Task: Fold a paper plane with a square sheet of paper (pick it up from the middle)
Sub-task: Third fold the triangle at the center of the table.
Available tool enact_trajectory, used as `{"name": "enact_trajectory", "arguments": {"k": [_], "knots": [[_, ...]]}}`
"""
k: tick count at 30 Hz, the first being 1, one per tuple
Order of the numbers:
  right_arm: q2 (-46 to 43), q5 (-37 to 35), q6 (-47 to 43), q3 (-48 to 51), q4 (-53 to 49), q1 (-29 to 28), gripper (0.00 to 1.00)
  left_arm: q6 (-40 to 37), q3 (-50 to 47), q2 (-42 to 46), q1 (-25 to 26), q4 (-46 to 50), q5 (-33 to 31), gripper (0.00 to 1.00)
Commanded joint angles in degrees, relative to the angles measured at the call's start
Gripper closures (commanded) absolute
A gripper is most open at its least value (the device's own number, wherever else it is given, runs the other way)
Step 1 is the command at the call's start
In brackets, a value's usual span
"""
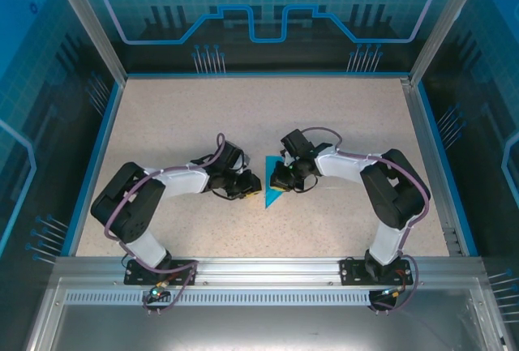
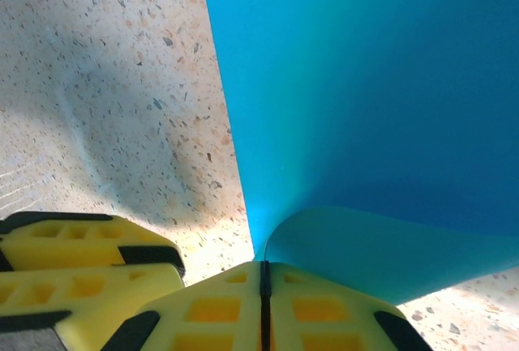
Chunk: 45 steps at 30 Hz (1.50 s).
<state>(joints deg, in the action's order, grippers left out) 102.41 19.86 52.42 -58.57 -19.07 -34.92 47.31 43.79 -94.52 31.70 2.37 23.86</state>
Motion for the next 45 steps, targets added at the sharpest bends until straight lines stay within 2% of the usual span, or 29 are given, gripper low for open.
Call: {"name": "enact_trajectory", "arguments": {"k": [1,10,25,45], "knots": [[0.43,-1.79,0.21,-0.80,-2.16,-0.89,0.91,1.80,-1.75,1.75,1.28,-3.38,2.29,0.80],[0.13,-3.52,1.76,-0.11,-2.27,-0.79,0.91,2.42,-1.68,1.97,3.88,-5.57,2.89,0.82],[0.83,-2.32,1.24,-0.51,-1.67,-0.66,0.91,-0.28,1.29,-0.20,6.69,-2.73,2.88,0.82],[0.83,-2.50,1.10,-0.44,-1.58,-0.42,0.91,-0.45,2.64,-4.84,7.10,-0.30,1.62,0.83]]}}
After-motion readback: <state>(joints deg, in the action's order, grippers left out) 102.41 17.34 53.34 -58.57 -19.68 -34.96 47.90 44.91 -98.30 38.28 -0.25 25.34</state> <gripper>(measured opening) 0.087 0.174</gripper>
